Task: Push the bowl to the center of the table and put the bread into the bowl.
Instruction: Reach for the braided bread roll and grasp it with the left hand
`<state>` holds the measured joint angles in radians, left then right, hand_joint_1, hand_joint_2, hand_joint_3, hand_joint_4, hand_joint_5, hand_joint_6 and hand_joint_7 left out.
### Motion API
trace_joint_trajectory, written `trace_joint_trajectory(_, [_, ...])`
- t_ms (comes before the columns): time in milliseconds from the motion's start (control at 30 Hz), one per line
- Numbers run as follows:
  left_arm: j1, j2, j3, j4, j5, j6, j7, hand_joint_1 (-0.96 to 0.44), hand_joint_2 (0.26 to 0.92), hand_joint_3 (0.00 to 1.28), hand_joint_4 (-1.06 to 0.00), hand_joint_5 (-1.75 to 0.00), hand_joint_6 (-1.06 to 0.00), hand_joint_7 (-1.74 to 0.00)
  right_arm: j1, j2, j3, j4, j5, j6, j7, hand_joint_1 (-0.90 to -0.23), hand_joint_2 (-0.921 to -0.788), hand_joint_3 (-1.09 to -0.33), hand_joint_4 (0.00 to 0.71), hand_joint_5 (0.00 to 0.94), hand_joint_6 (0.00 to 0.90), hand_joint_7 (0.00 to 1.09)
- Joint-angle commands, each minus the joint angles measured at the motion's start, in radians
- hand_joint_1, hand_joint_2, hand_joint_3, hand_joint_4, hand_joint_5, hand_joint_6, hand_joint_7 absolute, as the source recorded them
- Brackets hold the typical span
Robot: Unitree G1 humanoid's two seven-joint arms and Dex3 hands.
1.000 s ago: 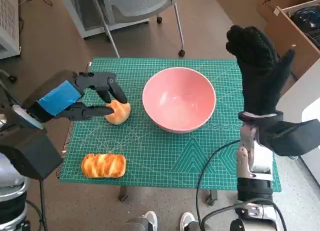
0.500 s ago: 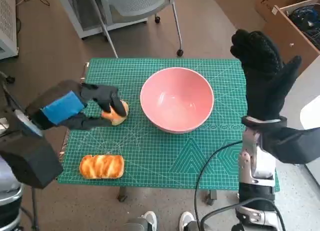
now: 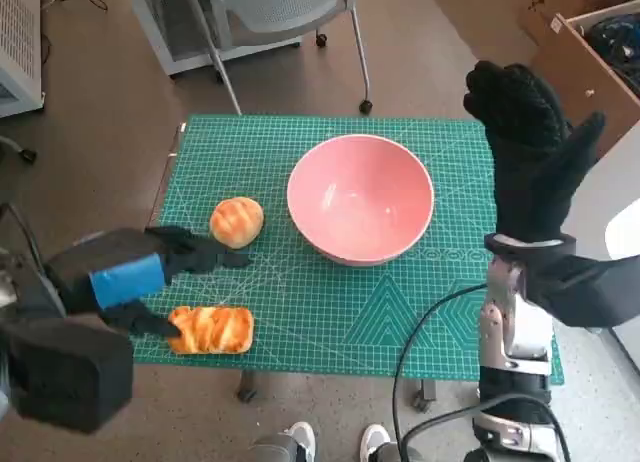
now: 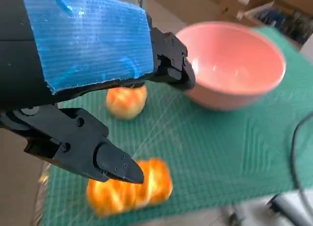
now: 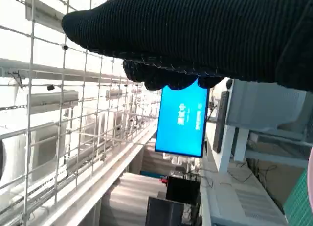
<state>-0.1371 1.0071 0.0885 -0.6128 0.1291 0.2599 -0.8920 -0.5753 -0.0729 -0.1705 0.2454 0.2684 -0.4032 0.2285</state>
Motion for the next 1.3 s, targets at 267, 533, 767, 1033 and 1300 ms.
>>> trace_joint_trajectory(267, [0.093,-0.039,-0.037,-0.018,0.081,-0.023,0.069,-0.38,0.725,0.00,-0.13,-0.01,-0.22,-0.05,-0.003,0.001,0.010,0.051,-0.006,0.005,0.007,-0.573,-0.921,-0.616,0.320,0.003,0.149,0.48])
trace_joint_trajectory(533, [0.103,-0.073,-0.095,0.022,0.144,-0.043,0.109,-0.37,0.722,0.00,-0.14,0.00,-0.24,-0.03,0.002,-0.004,0.014,0.053,0.008,0.008,0.026,-0.580,-0.921,-0.612,0.323,0.004,0.151,0.49])
trace_joint_trajectory(767, [0.098,-0.107,-0.152,0.064,0.214,-0.050,0.148,-0.38,0.724,0.00,-0.15,0.00,-0.26,-0.03,0.010,-0.011,0.011,0.043,0.017,0.016,0.043,-0.579,-0.921,-0.612,0.322,0.003,0.152,0.48])
trace_joint_trajectory(1033, [0.097,-0.167,-0.214,0.127,0.314,-0.069,0.224,-0.38,0.728,0.00,-0.17,-0.01,-0.28,-0.02,0.020,-0.018,0.009,0.024,0.020,0.029,0.049,-0.572,-0.921,-0.616,0.321,0.002,0.151,0.49])
trace_joint_trajectory(1300, [0.121,-0.233,-0.268,0.172,0.408,-0.057,0.286,-0.29,0.742,0.01,-0.22,-0.02,-0.32,-0.02,0.025,-0.026,0.004,0.009,0.023,0.043,0.048,-0.569,-0.921,-0.618,0.321,0.001,0.146,0.49])
